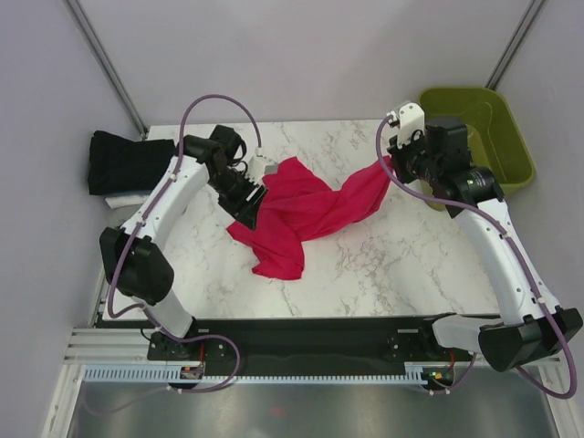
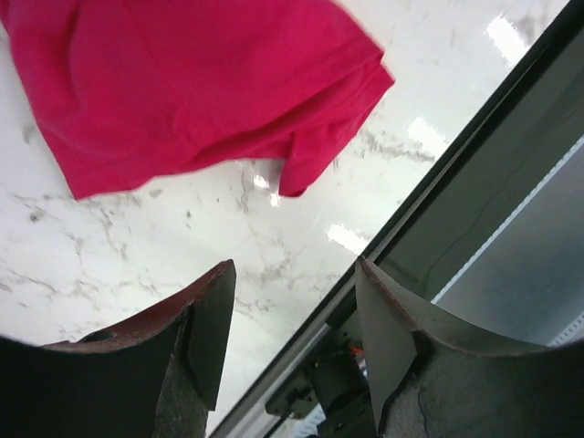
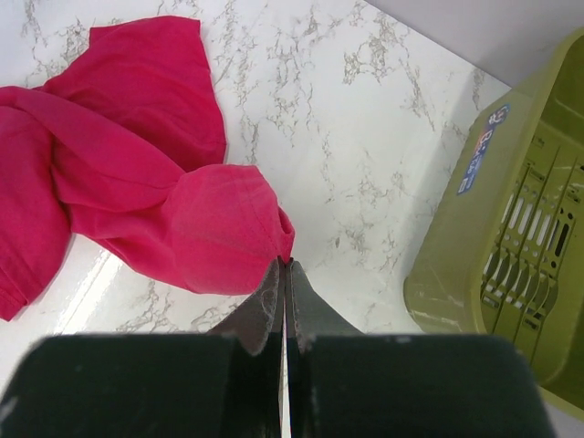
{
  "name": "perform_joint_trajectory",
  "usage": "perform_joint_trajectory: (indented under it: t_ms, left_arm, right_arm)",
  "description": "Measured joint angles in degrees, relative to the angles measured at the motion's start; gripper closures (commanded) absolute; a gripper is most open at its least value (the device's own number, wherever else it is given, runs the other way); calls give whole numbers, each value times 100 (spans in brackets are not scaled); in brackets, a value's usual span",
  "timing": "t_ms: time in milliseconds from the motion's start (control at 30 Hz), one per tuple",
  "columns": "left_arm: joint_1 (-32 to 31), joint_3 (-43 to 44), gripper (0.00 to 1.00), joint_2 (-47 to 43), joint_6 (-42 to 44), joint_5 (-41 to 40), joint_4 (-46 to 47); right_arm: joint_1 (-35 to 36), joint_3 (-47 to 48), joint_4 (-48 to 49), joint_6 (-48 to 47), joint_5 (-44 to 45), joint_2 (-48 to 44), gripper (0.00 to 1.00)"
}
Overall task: Fold and stack the t-shirts
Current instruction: Flatten the tshirt out
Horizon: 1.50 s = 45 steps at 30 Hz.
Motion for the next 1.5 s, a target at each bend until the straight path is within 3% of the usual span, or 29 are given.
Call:
perform_joint_trajectory:
  t_ms: [200, 533, 1033, 1300, 1500]
  left_arm:
    - [122, -616, 39, 496, 22, -542, 129]
    - [264, -35, 41, 1635, 20, -717, 682]
    - [26, -310, 51, 2345, -164, -1351, 1504]
    - [-249, -398, 47, 2280, -385, -1523, 1617]
    - [-693, -826, 47, 1652, -590, -1674, 1652]
  right_arm:
    - [0, -153, 26, 2, 13, -17, 100]
    - [0, -162, 63, -7, 44, -15, 100]
    - [2, -334, 155, -48, 138, -20, 100]
    - [2, -348, 201, -70, 192, -22, 100]
    - [2, -555, 271, -101, 216, -107, 100]
